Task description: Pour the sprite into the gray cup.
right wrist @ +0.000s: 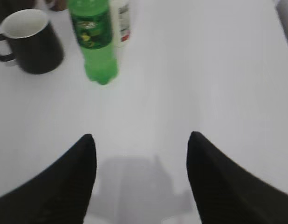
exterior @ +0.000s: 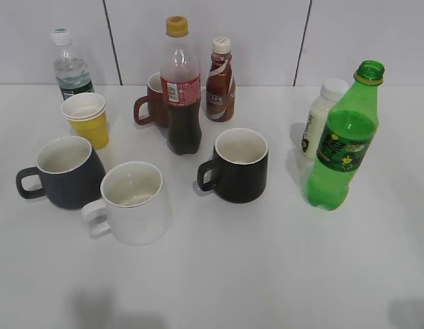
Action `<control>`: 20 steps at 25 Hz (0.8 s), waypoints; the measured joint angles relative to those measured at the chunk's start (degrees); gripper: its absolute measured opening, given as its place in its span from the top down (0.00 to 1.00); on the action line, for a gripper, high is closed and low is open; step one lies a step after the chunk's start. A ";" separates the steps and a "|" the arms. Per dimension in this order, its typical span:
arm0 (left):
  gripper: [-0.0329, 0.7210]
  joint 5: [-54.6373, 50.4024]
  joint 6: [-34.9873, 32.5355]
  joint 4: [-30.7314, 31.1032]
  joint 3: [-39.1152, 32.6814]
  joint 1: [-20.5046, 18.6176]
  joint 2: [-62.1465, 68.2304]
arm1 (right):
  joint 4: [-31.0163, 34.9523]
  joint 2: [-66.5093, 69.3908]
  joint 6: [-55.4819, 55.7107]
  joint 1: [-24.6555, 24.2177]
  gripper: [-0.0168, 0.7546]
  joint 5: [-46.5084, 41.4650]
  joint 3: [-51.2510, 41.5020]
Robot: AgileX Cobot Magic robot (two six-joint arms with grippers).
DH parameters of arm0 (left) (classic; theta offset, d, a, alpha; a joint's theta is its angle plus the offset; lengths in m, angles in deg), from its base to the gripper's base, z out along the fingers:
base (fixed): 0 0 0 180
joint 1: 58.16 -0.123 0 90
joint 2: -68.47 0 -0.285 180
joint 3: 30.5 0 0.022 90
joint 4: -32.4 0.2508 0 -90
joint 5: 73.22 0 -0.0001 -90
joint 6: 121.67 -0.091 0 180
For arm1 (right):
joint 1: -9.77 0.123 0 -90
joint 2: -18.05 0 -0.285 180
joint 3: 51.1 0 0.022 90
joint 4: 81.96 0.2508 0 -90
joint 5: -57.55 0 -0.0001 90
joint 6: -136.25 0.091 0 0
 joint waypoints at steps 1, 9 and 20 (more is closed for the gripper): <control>0.46 0.00 0.00 0.00 0.00 0.00 -1.08 | 0.00 0.00 0.00 -2.21 0.39 0.00 0.00; 0.52 -0.03 0.00 0.11 -0.02 0.00 -8.86 | -0.28 -3.12 0.06 -7.36 0.40 0.11 0.00; 0.65 -0.03 0.00 0.17 -0.02 0.00 -8.86 | -0.42 -3.18 0.06 -7.36 0.40 0.18 0.00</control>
